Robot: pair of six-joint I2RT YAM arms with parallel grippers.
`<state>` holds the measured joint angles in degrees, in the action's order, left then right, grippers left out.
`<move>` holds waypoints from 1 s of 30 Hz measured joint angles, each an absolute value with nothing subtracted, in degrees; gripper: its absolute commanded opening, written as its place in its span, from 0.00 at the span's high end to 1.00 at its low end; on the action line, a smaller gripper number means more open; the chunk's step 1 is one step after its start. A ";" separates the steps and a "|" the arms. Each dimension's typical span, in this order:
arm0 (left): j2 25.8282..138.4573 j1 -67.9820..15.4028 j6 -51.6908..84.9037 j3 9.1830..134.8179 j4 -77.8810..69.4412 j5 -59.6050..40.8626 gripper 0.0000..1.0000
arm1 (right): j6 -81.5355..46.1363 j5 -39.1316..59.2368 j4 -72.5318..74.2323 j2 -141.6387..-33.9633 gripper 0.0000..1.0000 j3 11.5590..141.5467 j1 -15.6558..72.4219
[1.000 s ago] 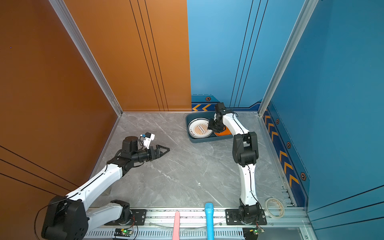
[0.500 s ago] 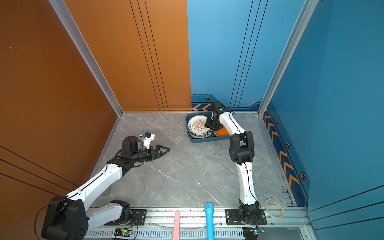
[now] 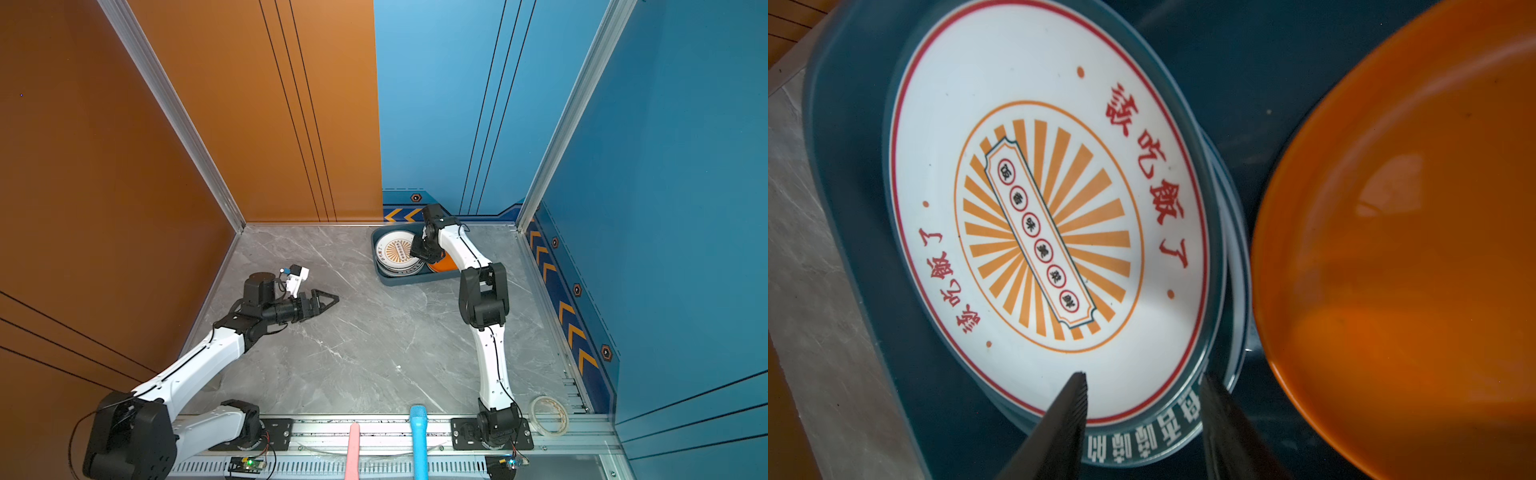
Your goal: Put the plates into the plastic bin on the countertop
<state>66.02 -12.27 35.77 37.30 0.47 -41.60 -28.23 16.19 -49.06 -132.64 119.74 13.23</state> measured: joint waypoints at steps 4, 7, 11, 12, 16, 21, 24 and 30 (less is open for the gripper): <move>66.02 -12.27 35.77 37.30 0.49 -41.60 0.02 | -27.24 15.25 -49.08 -128.66 0.53 117.19 13.19; 66.00 -12.27 35.68 37.30 0.93 -41.04 0.02 | -26.09 13.58 -49.04 -124.31 0.51 114.65 13.08; 64.90 -12.27 33.78 37.34 3.75 -35.99 0.02 | -23.73 11.16 -48.18 -116.88 0.47 108.42 12.78; 64.42 -12.27 32.77 37.56 5.04 -33.54 0.02 | -23.20 10.61 -46.98 -114.39 0.45 105.56 12.64; 62.89 -12.27 28.60 39.18 9.47 -21.10 0.02 | -20.91 8.01 -42.68 -106.15 0.39 94.19 12.16; 61.76 -12.03 23.05 39.51 11.03 -3.90 0.02 | -18.57 3.51 -36.21 -98.98 0.36 80.71 10.15; 61.34 -11.40 19.11 37.23 7.05 5.04 0.02 | -17.80 1.32 -31.18 -95.29 0.35 72.34 6.74; 62.30 -8.34 13.61 28.01 -3.79 16.21 0.02 | -16.40 -4.91 -19.81 -90.28 0.33 59.31 0.56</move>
<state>62.30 -8.34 13.61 28.01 -3.79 16.21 -16.40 -4.91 -19.81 -90.28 59.31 0.56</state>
